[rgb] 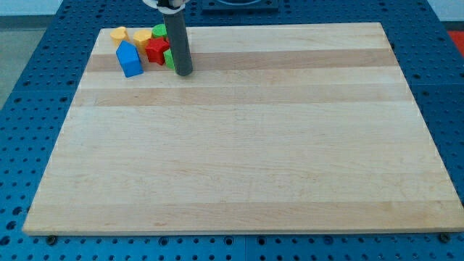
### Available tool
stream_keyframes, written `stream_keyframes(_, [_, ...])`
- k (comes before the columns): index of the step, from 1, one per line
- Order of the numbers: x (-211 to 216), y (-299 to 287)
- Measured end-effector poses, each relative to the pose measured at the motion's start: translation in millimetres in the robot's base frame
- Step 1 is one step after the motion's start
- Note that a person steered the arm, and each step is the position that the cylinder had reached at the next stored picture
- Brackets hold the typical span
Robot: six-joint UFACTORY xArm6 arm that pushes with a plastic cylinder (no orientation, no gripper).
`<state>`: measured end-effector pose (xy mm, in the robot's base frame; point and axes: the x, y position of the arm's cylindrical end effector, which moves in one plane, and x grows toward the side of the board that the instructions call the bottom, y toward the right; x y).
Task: Move your arm to the top side of the board
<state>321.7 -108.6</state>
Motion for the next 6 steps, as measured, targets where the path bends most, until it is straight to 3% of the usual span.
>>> stream_keyframes(1, [0,1])
stream_keyframes(3, [-5,78])
stream_keyframes(5, [-78,95])
stream_keyframes(6, [-113,70])
